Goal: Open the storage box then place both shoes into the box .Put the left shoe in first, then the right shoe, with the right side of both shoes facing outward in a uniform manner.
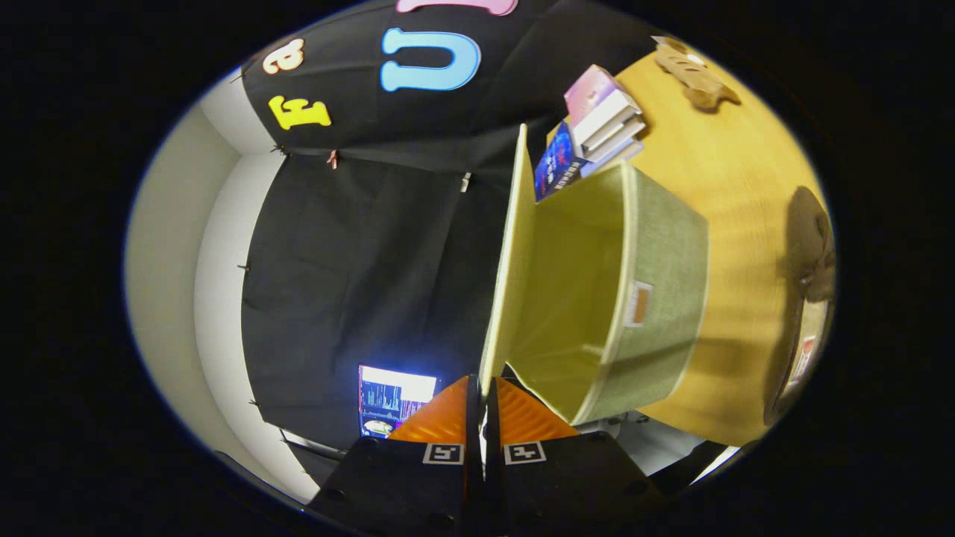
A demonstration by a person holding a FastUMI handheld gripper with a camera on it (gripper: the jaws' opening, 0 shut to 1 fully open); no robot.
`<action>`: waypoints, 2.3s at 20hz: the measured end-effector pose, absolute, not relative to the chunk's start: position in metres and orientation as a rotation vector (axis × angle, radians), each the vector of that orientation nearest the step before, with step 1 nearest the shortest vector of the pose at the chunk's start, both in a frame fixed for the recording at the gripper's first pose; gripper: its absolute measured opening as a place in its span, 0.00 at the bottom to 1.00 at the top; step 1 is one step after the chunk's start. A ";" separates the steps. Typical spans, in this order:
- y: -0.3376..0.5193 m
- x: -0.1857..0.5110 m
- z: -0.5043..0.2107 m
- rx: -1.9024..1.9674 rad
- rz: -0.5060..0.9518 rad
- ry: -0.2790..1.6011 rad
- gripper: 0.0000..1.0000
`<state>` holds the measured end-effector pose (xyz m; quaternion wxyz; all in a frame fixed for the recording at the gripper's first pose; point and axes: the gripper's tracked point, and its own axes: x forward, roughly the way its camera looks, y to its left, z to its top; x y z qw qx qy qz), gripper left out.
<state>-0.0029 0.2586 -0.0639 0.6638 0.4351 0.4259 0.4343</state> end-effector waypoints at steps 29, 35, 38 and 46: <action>0.488 0.111 -0.057 0.518 0.802 0.735 0.98; 0.370 0.111 -0.051 0.370 0.603 0.581 0.98; 0.297 0.105 -0.064 0.296 0.471 0.558 0.98; 0.103 0.071 -0.136 0.135 0.080 0.599 0.98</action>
